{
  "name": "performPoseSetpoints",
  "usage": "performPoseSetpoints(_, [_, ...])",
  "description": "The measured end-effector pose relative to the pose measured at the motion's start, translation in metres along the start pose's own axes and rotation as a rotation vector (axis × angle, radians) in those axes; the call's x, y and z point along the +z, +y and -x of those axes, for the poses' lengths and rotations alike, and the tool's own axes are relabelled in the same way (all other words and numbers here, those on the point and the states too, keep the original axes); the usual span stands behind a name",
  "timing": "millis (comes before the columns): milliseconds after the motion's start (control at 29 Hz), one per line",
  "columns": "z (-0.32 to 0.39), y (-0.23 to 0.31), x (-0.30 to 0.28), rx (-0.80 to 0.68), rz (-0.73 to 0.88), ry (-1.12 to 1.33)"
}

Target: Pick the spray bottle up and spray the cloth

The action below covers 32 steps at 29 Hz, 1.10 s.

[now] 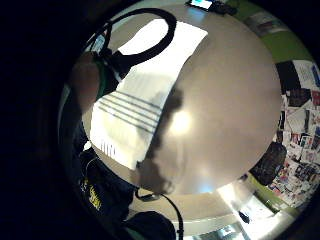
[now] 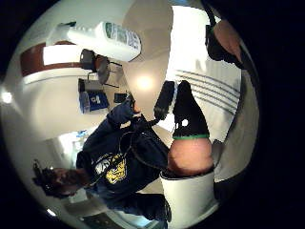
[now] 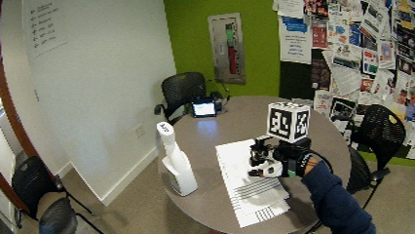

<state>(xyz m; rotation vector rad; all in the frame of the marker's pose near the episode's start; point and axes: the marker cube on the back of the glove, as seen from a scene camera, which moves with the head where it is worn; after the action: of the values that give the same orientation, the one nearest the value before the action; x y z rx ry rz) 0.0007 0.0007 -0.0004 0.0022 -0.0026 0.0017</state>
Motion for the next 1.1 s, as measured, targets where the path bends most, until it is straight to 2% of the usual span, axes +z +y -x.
performPoseSetpoints(310, [-0.011,0.008,-0.006,0.020,-0.012,-0.026])
performPoseSetpoints(758, [-0.039,0.040,-0.034,0.076,-0.119,-0.070])
performPoseSetpoints(1103, [-0.009,0.027,-0.039,0.030,-0.172,-0.092])
